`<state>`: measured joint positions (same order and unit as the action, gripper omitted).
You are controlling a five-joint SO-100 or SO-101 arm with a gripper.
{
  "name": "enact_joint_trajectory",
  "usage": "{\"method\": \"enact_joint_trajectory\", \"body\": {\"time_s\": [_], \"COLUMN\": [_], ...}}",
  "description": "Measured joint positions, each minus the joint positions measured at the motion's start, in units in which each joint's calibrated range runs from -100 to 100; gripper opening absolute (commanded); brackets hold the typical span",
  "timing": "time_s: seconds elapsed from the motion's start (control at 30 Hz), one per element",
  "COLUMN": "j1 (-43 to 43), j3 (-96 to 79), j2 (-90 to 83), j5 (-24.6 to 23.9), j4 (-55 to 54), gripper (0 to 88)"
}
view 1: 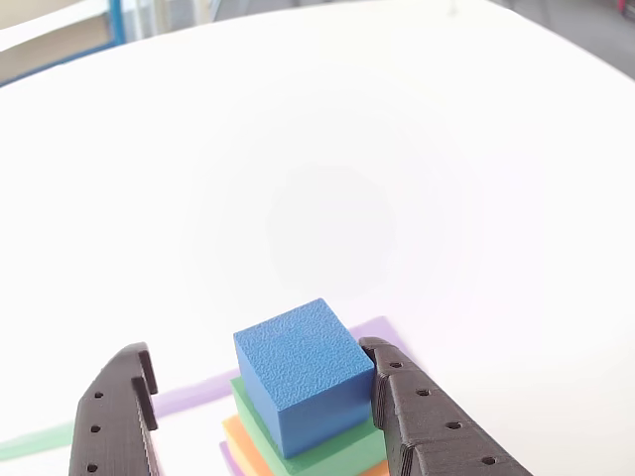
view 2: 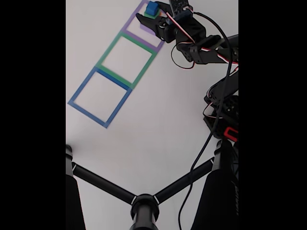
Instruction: Tower of hanoi
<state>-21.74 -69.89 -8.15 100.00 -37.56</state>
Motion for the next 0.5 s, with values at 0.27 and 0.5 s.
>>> {"method": "enact_joint_trajectory", "body": {"time_s": [0.27, 0.5], "j1": [0.41, 0.49], "j3": [-0.52, -0.52], "j2": [0.0, 0.0], "j5": [0.0, -0.39], "j4": [-0.16, -0.32], "gripper": [11.3, 5.8]}}
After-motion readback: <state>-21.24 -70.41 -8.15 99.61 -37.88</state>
